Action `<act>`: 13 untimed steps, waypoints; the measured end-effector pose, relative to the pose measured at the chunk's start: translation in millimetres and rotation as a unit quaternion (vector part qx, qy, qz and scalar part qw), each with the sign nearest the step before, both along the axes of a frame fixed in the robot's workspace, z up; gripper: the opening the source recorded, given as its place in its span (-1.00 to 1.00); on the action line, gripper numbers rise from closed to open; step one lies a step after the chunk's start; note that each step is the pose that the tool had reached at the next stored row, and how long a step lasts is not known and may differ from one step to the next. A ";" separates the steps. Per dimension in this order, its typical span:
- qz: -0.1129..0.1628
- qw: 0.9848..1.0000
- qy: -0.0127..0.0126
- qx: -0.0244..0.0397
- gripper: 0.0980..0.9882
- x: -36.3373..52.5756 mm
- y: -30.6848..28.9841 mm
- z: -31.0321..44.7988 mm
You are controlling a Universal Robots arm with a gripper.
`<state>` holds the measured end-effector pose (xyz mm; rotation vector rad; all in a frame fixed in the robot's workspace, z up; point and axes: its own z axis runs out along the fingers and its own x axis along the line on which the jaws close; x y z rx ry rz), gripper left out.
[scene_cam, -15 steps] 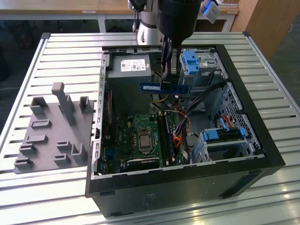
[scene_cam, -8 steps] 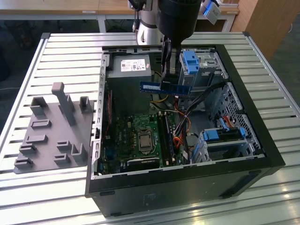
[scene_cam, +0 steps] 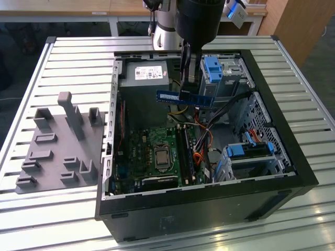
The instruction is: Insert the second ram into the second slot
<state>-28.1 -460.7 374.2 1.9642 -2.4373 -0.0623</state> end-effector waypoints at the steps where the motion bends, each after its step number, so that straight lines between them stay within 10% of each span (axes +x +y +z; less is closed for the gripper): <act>1: -0.002 1.000 0.000 0.000 -0.93 0.0 0.0 0.0; 13: -0.022 1.000 0.000 0.000 -0.93 0.0 0.0 0.0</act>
